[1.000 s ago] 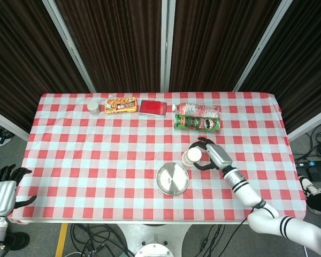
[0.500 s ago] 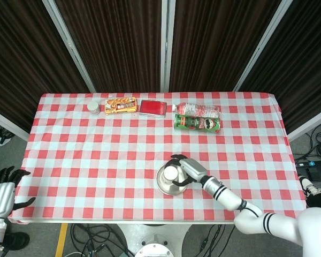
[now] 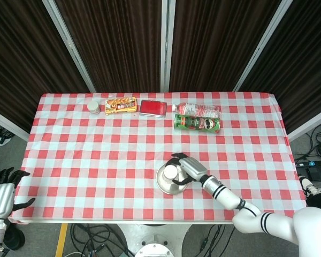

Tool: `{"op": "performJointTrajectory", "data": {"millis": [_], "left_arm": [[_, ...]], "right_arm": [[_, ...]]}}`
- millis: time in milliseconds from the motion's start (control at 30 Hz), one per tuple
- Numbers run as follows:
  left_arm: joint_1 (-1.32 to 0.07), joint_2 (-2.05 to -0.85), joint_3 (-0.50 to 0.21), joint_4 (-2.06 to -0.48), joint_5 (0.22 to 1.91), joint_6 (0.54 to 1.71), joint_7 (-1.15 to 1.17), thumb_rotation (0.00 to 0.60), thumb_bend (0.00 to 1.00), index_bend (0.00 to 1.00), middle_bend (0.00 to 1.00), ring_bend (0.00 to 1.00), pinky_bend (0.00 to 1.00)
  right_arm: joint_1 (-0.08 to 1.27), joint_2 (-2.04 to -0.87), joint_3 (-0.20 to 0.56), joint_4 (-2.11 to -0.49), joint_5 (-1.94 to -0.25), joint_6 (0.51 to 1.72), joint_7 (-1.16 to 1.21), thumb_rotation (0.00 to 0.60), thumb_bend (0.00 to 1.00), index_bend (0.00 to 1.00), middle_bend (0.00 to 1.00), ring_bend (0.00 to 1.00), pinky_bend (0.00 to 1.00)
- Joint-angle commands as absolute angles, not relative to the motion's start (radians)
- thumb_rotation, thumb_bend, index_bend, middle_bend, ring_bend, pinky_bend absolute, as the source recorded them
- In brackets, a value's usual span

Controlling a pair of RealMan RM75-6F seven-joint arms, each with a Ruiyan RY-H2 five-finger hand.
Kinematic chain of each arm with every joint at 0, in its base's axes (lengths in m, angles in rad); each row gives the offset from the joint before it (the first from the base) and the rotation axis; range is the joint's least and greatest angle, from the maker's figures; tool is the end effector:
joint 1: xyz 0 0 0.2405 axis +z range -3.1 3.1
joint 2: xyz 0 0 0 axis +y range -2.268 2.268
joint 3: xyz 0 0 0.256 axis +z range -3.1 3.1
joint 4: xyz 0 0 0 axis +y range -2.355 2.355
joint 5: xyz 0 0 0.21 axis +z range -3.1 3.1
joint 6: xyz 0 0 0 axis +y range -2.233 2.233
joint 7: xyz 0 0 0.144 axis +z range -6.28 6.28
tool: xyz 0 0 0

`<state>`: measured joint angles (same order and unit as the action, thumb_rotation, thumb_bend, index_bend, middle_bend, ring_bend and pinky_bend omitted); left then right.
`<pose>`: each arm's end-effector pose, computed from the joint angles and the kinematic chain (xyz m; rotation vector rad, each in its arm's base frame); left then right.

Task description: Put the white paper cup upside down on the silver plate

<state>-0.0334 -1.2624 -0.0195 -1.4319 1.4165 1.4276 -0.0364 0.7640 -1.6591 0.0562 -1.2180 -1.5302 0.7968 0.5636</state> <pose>-0.3575 0.1572 0.1225 -1.3159 -1.0312 -0.7715 -0.1637 -0.3217 -0.0746 2.0196 -1.5532 1.1106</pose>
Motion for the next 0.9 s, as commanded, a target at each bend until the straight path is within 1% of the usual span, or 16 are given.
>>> {"op": "performJointTrajectory", "data": {"millis": [33,200,267,333,500,567,700,767,900], "left_arm": [[-0.035,-1.263,-0.020,-1.432,1.418,1.427,-0.035,0.600,0.07,0.28,0.23,0.10,0.08],[-0.034,-1.263,-0.020,-1.431,1.416,1.426,-0.036,0.600,0.07,0.28,0.23,0.10,0.08],[-0.033,-1.262,-0.020,-1.431,1.414,1.425,-0.037,0.600,0.07,0.28,0.23,0.10,0.08],[-0.031,-1.262,-0.021,-1.431,1.411,1.426,-0.037,0.600,0.07,0.28,0.23,0.10,0.08],[-0.035,-1.261,-0.022,-1.434,1.416,1.425,-0.031,0.600,0.07,0.28,0.23,0.10,0.08],[-0.035,-1.260,-0.023,-1.437,1.417,1.426,-0.030,0.600,0.07,0.28,0.23,0.10,0.08],[-0.033,-1.256,-0.024,-1.443,1.416,1.430,-0.027,0.600,0.07,0.28,0.23,0.10,0.09],[-0.033,-1.254,-0.024,-1.446,1.416,1.430,-0.024,0.600,0.07,0.28,0.23,0.10,0.08],[-0.031,-1.250,-0.024,-1.453,1.412,1.430,-0.022,0.600,0.07,0.28,0.23,0.10,0.08]], "right_arm": [[0.773,-1.631,0.018,-1.235,-1.587,0.819,0.630,0.600,0.28,0.44,0.27,0.08,0.06],[0.782,-1.675,0.055,-1.139,-1.524,0.799,0.588,0.600,0.28,0.44,0.27,0.08,0.05],[0.783,-1.685,0.065,-1.127,-1.508,0.798,0.583,0.600,0.28,0.44,0.27,0.08,0.05],[0.781,-1.677,0.055,-1.149,-1.524,0.811,0.600,0.600,0.28,0.44,0.27,0.08,0.05],[0.790,-1.631,-0.006,-1.199,-1.608,0.835,0.663,0.600,0.29,0.44,0.28,0.08,0.05],[0.792,-1.632,-0.004,-1.182,-1.603,0.835,0.668,0.600,0.29,0.44,0.28,0.08,0.04],[0.792,-1.672,0.043,-1.107,-1.537,0.829,0.644,0.600,0.29,0.44,0.28,0.08,0.04],[0.796,-1.682,0.053,-1.091,-1.521,0.818,0.641,0.600,0.29,0.44,0.28,0.08,0.04],[0.798,-1.660,0.025,-1.134,-1.558,0.832,0.658,0.600,0.29,0.44,0.28,0.08,0.04]]}}
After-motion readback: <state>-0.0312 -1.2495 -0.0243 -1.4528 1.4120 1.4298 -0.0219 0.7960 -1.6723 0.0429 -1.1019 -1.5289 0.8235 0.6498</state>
